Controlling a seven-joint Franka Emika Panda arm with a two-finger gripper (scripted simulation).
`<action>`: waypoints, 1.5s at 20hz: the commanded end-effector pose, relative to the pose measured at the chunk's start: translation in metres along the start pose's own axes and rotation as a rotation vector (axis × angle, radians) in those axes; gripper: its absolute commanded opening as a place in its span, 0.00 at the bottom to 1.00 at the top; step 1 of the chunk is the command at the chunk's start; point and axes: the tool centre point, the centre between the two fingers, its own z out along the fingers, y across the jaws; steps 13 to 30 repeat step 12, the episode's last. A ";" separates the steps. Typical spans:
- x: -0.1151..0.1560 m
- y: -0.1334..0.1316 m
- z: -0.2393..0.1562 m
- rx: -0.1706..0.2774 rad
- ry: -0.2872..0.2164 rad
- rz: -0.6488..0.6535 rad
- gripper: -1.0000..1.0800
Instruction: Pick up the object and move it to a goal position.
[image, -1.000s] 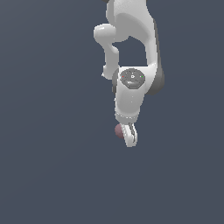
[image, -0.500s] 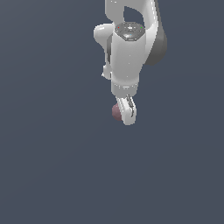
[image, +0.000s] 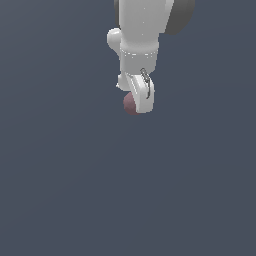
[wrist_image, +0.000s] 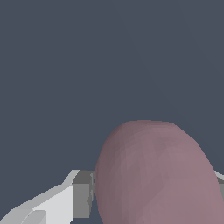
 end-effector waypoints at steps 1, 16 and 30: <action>0.001 0.007 -0.017 -0.001 0.001 0.000 0.00; 0.003 0.014 -0.046 -0.001 0.001 -0.001 0.00; 0.003 0.014 -0.046 -0.001 0.001 -0.001 0.00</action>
